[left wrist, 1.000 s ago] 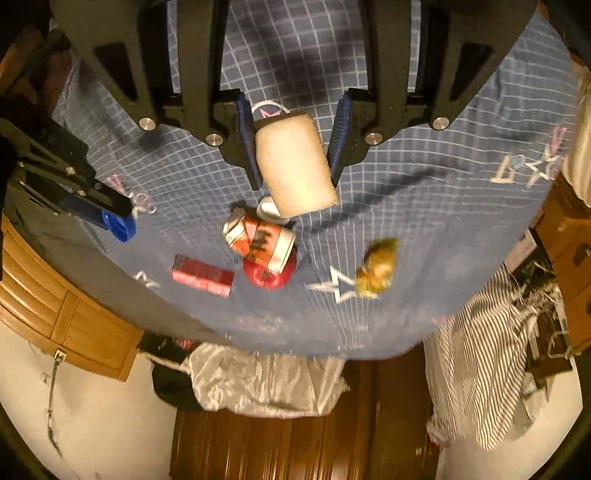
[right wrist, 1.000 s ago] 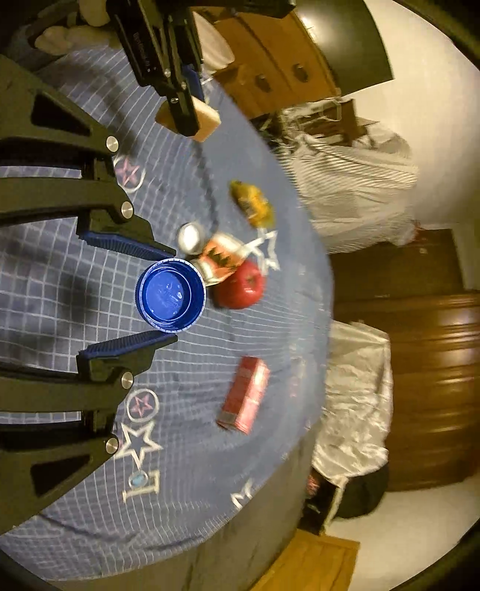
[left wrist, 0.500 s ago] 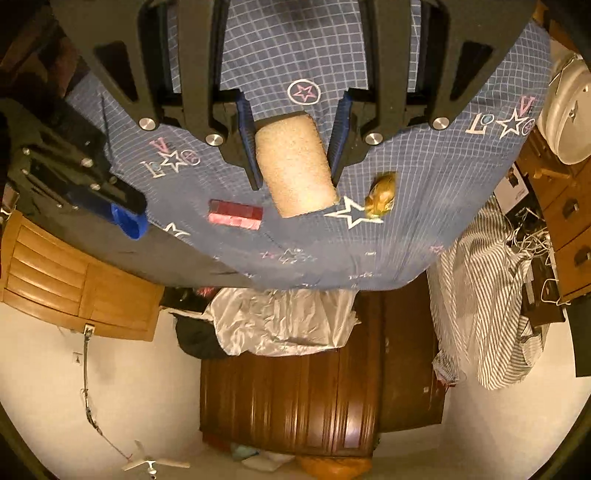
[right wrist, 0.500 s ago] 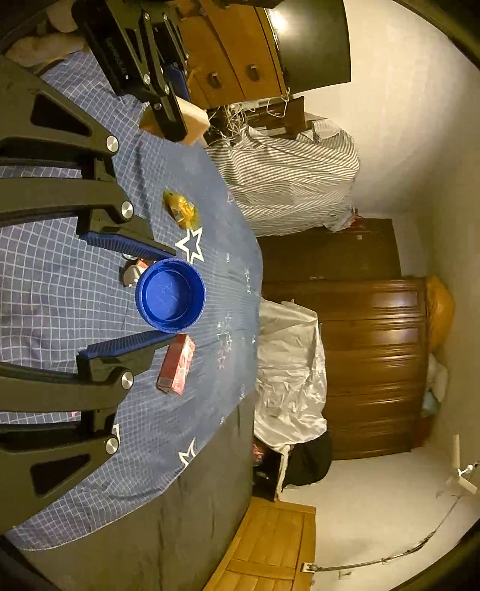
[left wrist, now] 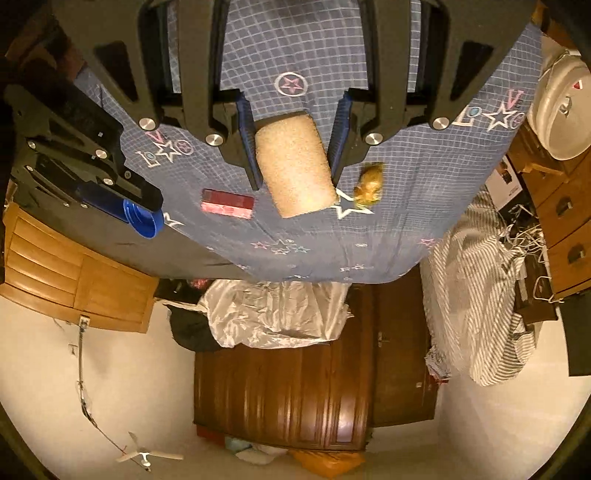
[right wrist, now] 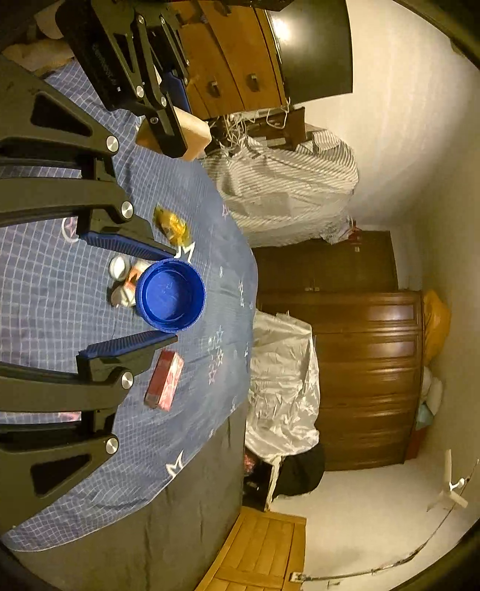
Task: Collect trash
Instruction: 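Lift the sponge and blue cap off the bed with both tools, then carry the sponge and blue cap over the white bucket with both tools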
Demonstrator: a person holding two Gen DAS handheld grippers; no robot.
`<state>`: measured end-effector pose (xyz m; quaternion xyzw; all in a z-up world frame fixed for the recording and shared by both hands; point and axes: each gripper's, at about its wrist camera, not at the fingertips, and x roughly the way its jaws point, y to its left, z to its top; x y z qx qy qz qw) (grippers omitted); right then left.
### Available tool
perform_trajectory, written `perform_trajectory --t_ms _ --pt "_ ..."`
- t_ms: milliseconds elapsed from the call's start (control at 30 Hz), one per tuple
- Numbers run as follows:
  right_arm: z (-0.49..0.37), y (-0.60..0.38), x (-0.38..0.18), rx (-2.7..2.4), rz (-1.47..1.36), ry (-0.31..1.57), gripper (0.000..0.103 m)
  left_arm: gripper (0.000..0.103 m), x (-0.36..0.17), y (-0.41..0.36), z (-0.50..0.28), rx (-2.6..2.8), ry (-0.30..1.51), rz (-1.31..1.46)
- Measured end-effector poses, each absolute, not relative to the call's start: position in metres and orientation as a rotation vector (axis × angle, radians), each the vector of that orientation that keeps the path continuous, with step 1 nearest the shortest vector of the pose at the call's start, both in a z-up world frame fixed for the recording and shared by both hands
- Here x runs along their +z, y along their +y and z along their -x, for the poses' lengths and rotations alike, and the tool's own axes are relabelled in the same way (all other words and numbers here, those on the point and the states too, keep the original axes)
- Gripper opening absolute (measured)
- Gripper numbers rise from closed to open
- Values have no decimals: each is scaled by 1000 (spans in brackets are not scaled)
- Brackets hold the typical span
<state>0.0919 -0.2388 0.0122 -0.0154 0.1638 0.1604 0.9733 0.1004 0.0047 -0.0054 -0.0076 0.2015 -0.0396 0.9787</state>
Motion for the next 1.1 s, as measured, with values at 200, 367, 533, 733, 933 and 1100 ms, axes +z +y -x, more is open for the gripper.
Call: perform_trajectory --t_ms 200,367,533,733,933,1100 --pt "-105 -191 27 407 52 320 41 33 5 46 -97 5 390 40" --pt "-116 -139 41 491 70 322 41 33 14 87 -92 82 382 49" --pt "-122 -75 53 605 82 341 41 33 22 136 -82 172 380 57" --pt "-121 21 66 752 122 368 41 33 27 200 -66 293 396 93" --pt "-116 126 75 900 179 409 41 33 31 266 -44 415 423 133" --pt "-121 217 73 1006 235 485 41 33 27 322 -32 497 473 177"
